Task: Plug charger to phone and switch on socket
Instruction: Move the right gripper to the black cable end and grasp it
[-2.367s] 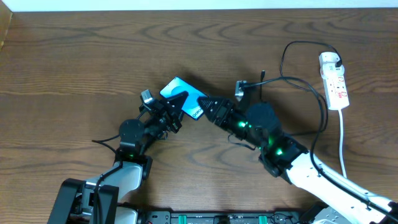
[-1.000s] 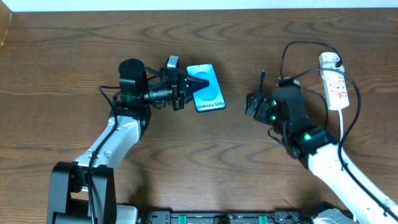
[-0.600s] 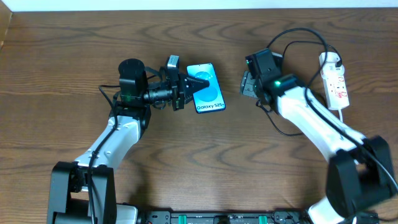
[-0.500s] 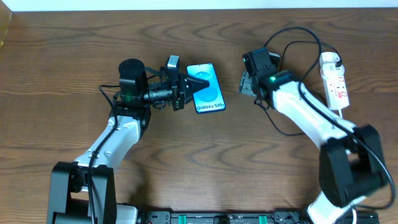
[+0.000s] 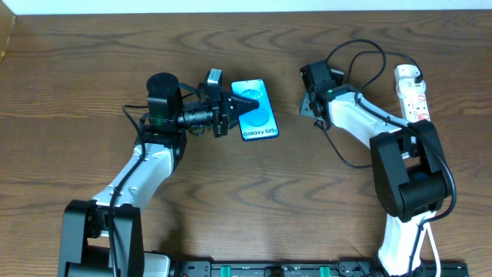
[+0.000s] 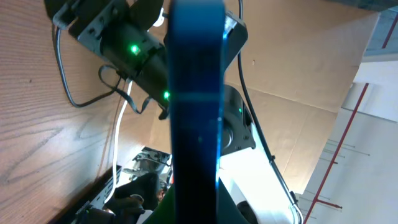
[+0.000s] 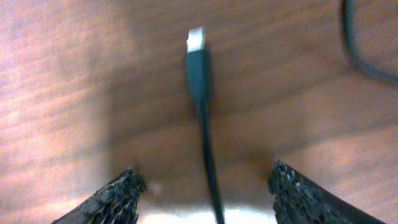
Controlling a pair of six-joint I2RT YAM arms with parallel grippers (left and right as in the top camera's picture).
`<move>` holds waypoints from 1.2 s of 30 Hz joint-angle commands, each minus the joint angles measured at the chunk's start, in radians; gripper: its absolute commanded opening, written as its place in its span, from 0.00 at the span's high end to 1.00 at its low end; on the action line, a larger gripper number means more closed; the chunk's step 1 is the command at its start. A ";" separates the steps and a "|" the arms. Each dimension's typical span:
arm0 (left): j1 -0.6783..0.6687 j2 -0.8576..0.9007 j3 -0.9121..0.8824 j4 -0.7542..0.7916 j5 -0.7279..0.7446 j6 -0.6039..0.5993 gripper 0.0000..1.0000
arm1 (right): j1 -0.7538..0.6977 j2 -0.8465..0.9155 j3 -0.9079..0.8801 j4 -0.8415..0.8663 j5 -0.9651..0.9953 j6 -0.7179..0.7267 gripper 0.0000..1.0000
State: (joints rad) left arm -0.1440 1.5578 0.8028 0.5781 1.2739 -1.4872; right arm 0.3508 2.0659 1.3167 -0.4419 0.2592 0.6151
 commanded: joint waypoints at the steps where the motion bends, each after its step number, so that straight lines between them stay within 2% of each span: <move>1: 0.006 -0.016 0.020 0.010 0.021 0.020 0.92 | -0.025 0.079 -0.015 -0.002 0.005 -0.021 0.40; 7: 0.006 -0.016 0.020 0.010 0.021 0.020 0.93 | -0.036 0.106 -0.019 -0.019 -0.010 -0.029 0.67; 15: 0.006 -0.016 0.020 0.010 0.021 0.020 0.92 | -0.033 0.108 -0.024 -0.128 -0.063 -0.030 0.77; 19: 0.006 -0.016 0.019 0.010 0.021 0.020 0.93 | -0.033 0.107 -0.024 -0.100 -0.056 -0.049 0.96; 20: 0.006 -0.016 0.020 0.010 0.021 0.020 0.93 | -0.033 0.107 -0.024 -0.094 -0.056 -0.054 0.98; 28: 0.006 -0.016 0.020 0.010 0.021 0.020 0.92 | -0.033 0.102 -0.022 -0.101 -0.073 -0.092 0.99; 36: 0.006 -0.016 0.020 0.010 0.020 0.018 0.93 | -0.037 -0.032 -0.021 -0.106 -0.345 -0.270 0.99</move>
State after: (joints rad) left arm -0.1440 1.5578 0.8028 0.5785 1.2743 -1.4872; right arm 0.3176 2.0609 1.3441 -0.5171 0.1364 0.4572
